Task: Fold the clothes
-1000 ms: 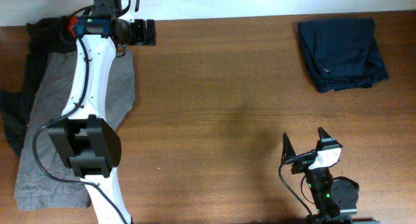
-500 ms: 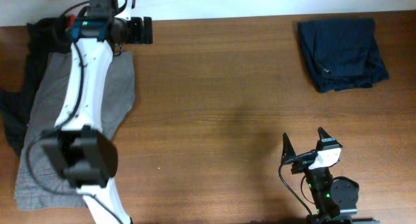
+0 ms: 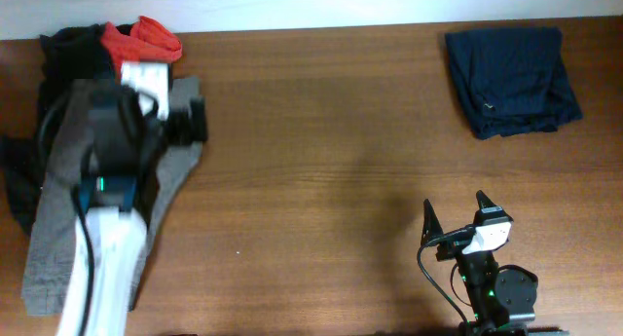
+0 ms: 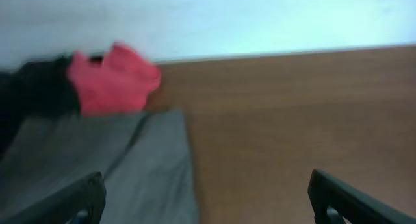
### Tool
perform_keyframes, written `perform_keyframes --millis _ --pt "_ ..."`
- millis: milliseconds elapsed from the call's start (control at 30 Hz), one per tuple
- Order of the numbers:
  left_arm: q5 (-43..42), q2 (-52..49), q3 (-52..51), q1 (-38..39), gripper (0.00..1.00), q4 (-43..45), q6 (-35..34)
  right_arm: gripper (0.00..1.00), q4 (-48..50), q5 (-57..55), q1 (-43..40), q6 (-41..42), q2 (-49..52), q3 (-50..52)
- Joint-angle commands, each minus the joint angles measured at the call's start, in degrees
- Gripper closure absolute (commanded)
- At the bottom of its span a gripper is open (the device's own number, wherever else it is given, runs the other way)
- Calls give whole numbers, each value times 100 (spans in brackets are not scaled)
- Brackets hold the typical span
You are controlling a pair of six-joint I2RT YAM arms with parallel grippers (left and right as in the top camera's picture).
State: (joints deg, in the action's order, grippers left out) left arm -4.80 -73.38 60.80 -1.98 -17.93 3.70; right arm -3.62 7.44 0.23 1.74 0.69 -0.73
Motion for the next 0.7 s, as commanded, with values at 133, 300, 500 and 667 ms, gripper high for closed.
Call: perform_keyframes --millis 133,300,500,667 --pt "11 2315 -2472 -271 1 1110 111 1 -17 -59 -24 66 -48 42" --pt "13 3845 -3904 -286 1 1657 111 1 -17 -59 -24 66 -48 42" --pt "-13 5108 -4905 -380 1 1753 105 1 -17 -59 -24 66 -48 42" --pt "-39 5735 -5241 -459 1 1746 61 1 -17 -59 -24 66 -48 42"
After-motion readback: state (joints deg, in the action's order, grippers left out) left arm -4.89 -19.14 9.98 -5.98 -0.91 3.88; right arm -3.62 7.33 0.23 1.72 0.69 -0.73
